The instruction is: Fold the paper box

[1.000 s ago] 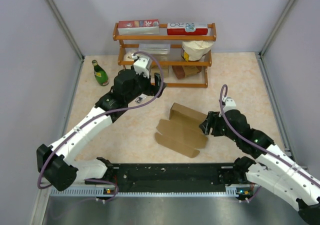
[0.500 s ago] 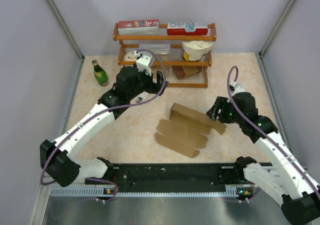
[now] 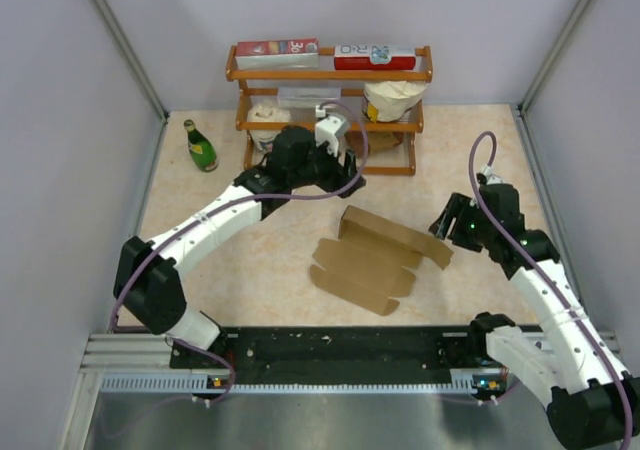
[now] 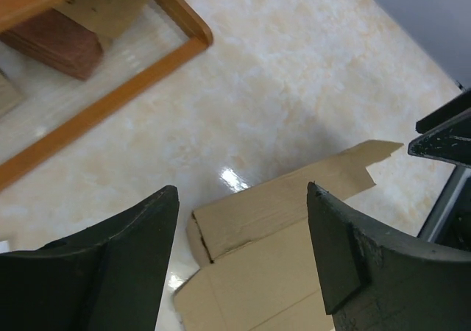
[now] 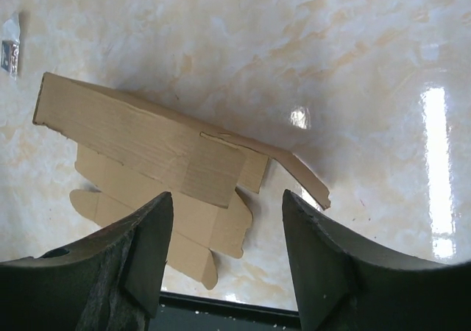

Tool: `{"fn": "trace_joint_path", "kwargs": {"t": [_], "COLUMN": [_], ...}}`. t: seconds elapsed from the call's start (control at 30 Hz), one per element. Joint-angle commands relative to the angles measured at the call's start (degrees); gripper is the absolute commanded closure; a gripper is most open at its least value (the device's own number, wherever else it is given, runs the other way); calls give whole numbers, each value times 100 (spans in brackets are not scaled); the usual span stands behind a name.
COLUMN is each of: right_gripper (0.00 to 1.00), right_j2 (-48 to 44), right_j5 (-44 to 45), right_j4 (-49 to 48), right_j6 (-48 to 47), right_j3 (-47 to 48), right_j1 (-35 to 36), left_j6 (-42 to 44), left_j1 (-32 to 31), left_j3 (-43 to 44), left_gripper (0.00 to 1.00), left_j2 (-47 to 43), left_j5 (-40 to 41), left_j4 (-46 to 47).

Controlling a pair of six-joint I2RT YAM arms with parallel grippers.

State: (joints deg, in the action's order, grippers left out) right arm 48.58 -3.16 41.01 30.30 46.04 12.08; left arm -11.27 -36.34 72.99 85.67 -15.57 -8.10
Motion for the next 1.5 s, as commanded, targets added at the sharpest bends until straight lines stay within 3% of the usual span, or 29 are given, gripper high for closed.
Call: {"fn": "trace_joint_path", "kwargs": {"t": [0.0,0.27,0.6,0.83,1.47], "right_gripper": [42,65,90,95,98], "right_j2": [-138,37,336,583,1330], "right_j5": [-352,-378,-370,-580,-1108], "right_j4": [47,-233,-779,-946,-1429], "right_j6": [63,-86,-148,-183,-359], "right_j3": [-218,-552,-675,-649,-798], "right_j1": [-56,-56,-65,-65,-56], "left_j6": [37,160,81,90,125], "left_j1": [-312,-752,-963,-963,-972], "left_j3": [364,910,287,-144,-329], "left_gripper": [26,35,53,66,66], "left_j2": [458,1250,1066,987,1004], "left_j5": [-394,-43,72,107,265], "left_j4": [-69,-429,-245,-192,-148]}}
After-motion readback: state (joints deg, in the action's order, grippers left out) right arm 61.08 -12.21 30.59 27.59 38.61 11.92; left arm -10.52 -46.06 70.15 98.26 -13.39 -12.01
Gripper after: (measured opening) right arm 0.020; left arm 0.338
